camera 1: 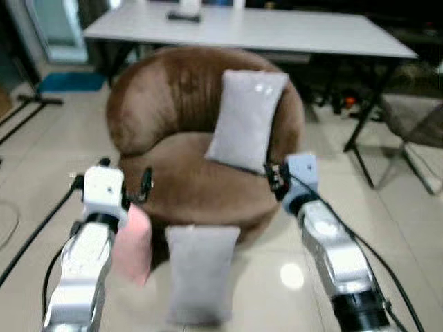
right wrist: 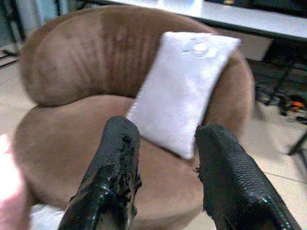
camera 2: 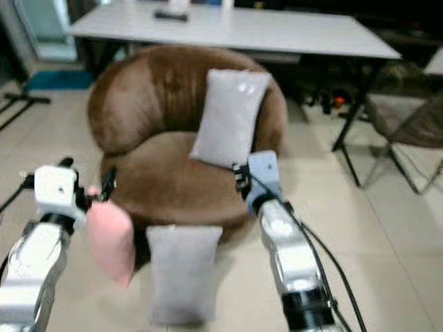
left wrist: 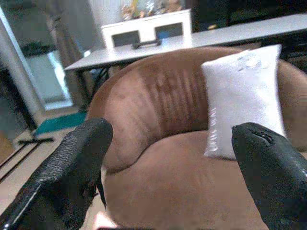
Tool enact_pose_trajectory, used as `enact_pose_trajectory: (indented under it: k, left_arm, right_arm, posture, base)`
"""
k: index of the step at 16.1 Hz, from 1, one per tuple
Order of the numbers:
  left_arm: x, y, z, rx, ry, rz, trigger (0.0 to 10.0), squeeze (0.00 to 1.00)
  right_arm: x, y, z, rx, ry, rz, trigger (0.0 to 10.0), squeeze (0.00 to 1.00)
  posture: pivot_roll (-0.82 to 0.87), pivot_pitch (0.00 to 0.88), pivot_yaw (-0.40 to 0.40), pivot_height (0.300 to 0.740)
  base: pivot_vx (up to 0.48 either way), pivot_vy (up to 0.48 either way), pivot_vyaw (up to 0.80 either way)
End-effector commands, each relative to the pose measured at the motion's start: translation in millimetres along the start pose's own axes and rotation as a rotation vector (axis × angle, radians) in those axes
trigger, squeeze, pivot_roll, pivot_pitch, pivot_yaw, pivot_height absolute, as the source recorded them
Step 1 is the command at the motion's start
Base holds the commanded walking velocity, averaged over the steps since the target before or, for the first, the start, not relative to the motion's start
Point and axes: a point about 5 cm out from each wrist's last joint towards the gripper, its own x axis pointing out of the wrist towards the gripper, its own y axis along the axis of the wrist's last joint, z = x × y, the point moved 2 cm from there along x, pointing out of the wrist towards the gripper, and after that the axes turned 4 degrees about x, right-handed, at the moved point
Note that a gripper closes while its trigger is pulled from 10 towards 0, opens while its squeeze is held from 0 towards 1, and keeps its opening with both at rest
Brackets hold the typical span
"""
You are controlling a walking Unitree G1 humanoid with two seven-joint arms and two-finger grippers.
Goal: Move the pillow to the sofa from floor
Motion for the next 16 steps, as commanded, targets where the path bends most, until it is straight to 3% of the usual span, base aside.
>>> enact_pose_trajectory:
  k: [1, 5, 14, 16]
  left_arm:
    - [1.9, 2.7, 6.3, -0.009, -0.024, 0.009, 10.0, 0.00]
    - [1.6, 1.7, 7.3, -0.012, -0.024, 0.010, 10.0, 0.00]
    - [-3.9, -3.1, 12.6, 0.004, -0.045, 0.001, 10.0, 0.00]
    - [-5.5, -5.6, 11.5, -0.004, -0.037, -0.006, 10.0, 0.00]
  right_arm:
    - [-0.2, -0.2, 6.8, -0.016, -0.017, 0.000, 10.0, 0.00]
    - [0.2, -0.6, 2.6, -0.038, 0.005, 0.003, 10.0, 0.00]
    - [-0.9, -1.4, 1.9, 0.010, 0.028, 0.010, 10.0, 0.00]
    - [-1.9, -3.2, 3.2, 0.010, 0.027, 0.004, 10.0, 0.00]
  posture:
    - [0.10, 0.000, -0.035, 0.740]
    - [0.11, 0.000, -0.045, 0.740]
    - [0.10, 0.000, -0.054, 0.740]
    - [0.10, 0.000, -0.055, 0.720]
  base:
    - [0.289, 0.000, 0.00]
    - [0.292, 0.000, 0.80]
    - [0.062, 0.000, 0.00]
    - [0.000, 0.000, 0.00]
